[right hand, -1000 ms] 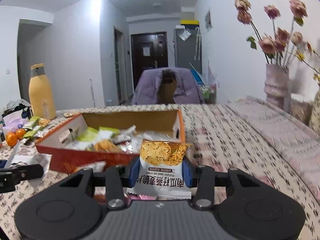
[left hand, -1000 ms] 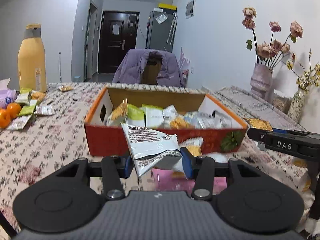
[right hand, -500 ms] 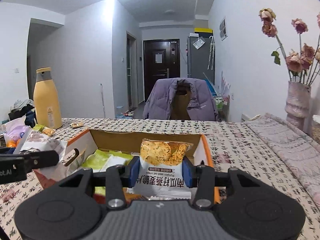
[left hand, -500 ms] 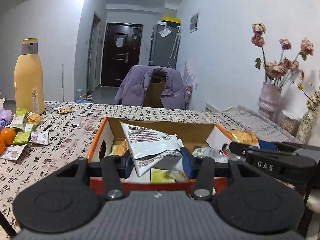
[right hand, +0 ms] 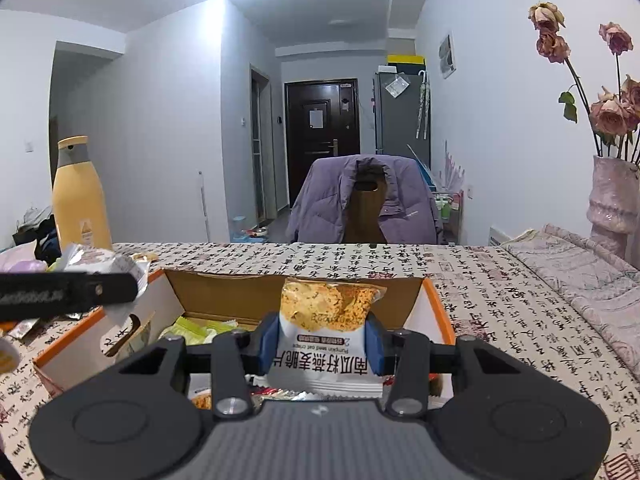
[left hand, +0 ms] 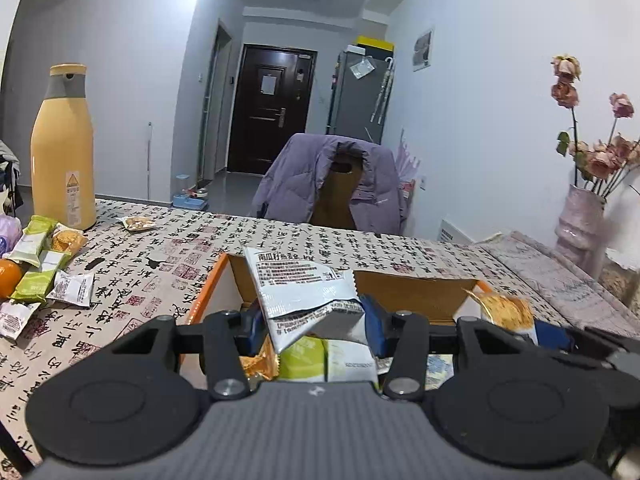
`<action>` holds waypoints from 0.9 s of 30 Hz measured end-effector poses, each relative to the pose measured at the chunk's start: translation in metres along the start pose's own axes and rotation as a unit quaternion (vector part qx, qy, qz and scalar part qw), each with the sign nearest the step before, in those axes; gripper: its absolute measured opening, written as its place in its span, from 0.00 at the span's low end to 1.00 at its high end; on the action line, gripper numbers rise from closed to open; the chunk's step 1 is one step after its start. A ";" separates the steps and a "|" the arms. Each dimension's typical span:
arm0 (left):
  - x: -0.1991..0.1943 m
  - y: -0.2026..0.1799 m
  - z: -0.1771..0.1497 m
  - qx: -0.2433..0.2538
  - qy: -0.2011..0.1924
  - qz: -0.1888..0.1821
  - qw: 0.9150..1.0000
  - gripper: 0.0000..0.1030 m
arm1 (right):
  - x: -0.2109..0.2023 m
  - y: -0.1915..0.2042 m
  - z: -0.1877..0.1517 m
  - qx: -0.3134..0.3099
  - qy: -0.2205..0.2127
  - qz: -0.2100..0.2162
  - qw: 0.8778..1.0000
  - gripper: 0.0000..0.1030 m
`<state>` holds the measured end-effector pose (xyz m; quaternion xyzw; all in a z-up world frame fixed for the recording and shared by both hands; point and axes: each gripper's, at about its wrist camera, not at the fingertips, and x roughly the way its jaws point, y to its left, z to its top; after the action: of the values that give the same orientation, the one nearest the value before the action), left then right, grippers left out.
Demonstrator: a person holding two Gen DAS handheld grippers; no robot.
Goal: Organize snacks
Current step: 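Carry both packets over the box, lower them inside and open both grippers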
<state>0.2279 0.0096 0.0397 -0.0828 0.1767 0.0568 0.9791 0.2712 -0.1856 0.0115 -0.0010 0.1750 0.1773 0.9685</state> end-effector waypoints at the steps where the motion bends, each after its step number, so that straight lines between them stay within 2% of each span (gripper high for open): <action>1: 0.003 0.001 -0.002 0.000 0.001 0.000 1.000 0.47 | 0.002 0.001 -0.002 -0.001 0.000 0.001 1.000 0.42; 7: 0.016 0.007 -0.015 0.009 0.015 -0.002 1.000 0.47 | 0.004 -0.004 -0.011 0.008 0.016 0.007 1.000 0.44; 8: 0.016 0.008 -0.015 0.007 0.014 -0.005 1.000 0.48 | 0.004 -0.005 -0.012 0.009 0.016 0.006 1.000 0.47; 9: 0.016 0.009 -0.016 0.007 0.014 -0.006 1.000 0.48 | 0.003 -0.005 -0.013 0.011 0.018 0.005 1.000 0.59; 10: 0.015 0.010 -0.016 0.007 0.011 -0.008 1.000 0.52 | 0.003 -0.006 -0.013 0.014 0.016 0.004 1.000 0.75; 12: 0.012 0.012 -0.017 0.001 0.006 -0.013 1.000 0.73 | -0.001 -0.007 -0.013 0.017 0.008 0.001 1.000 0.97; 13: 0.010 0.014 -0.017 -0.005 0.000 -0.015 1.000 0.88 | -0.002 -0.008 -0.013 0.018 0.003 -0.001 1.000 1.00; 14: 0.007 0.015 -0.017 -0.011 -0.008 -0.014 1.000 1.00 | -0.004 -0.008 -0.013 0.018 -0.001 0.000 1.000 1.00; 17: 0.003 0.016 -0.016 -0.016 -0.026 -0.001 1.000 1.00 | -0.005 -0.010 -0.013 0.021 -0.004 -0.002 1.000 1.00; 27: 0.005 0.011 -0.015 -0.009 -0.021 0.007 1.000 1.00 | -0.005 -0.016 -0.014 0.030 -0.013 -0.011 0.999 1.00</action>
<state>0.2257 0.0181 0.0222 -0.0892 0.1559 0.0671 0.9814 0.2679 -0.2027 -0.0006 0.0281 0.1679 0.1615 0.9721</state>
